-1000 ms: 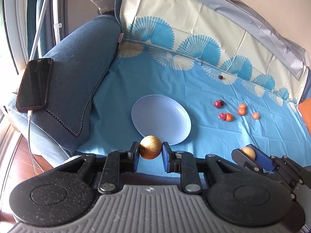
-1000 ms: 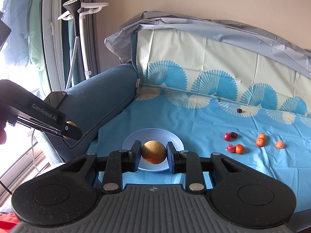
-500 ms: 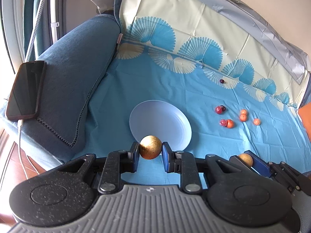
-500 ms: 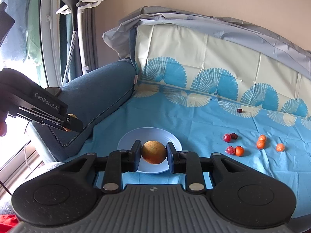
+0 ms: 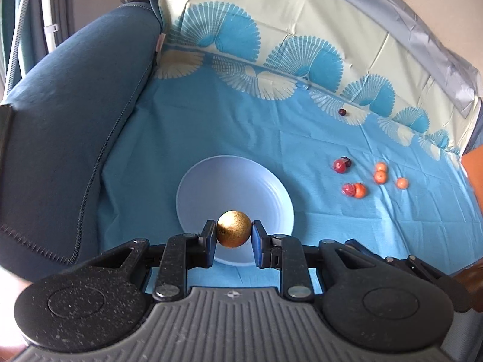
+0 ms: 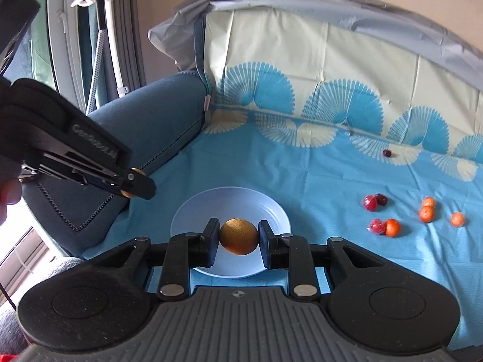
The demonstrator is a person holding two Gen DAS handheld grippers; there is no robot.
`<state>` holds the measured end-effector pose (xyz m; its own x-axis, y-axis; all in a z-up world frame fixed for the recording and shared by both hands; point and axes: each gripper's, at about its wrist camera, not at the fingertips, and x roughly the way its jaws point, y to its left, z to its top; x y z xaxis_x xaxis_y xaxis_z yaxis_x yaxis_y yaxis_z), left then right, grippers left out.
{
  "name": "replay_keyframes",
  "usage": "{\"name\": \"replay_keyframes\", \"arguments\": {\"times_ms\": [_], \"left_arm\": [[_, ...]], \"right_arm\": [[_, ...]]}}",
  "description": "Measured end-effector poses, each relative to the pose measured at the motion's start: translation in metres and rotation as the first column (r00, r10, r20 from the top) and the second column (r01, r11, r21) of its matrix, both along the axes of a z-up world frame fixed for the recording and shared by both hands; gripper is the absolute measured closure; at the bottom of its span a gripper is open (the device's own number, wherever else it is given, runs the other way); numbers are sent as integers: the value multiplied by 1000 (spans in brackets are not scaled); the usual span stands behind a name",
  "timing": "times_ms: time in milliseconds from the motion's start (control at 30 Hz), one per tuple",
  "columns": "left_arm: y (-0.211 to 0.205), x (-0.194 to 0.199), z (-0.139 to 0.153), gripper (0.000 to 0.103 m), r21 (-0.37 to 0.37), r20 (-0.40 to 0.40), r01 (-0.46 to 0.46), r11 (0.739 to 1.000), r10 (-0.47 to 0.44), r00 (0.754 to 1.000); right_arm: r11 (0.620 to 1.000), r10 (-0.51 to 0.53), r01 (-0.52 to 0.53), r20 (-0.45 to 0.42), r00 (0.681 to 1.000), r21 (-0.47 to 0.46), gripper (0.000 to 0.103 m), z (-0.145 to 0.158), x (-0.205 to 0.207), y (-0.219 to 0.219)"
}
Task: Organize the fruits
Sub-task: 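Carry both tan fruits over the pale blue plate with both grippers, then open both grippers to drop the tan fruits into the plate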
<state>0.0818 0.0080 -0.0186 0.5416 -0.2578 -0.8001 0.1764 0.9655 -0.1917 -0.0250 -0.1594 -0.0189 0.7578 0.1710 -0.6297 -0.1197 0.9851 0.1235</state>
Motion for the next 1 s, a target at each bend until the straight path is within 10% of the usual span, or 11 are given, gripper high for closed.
{"name": "replay_keyframes", "arguments": {"times_ms": [733,767,833,1000], "left_arm": [[-24,112,-121,76,164,-180,66,984,-36,983],[-25,113,-118,68,171,-160,62,983,-35,987],[-26,113,-107,6,204,-105,45,978,-24,994],[-18,80,-75,0,242,29,32,970,-40,999]], "right_arm": [[996,50,-63,-190,980,-66,74,-108,104,-6],[996,52,-66,-188,981,-66,74,-110,108,-6],[996,68,-80,-197,978,-49,68,-110,119,-6],[997,65,-72,-173,983,-37,18,-84,113,-11]]}}
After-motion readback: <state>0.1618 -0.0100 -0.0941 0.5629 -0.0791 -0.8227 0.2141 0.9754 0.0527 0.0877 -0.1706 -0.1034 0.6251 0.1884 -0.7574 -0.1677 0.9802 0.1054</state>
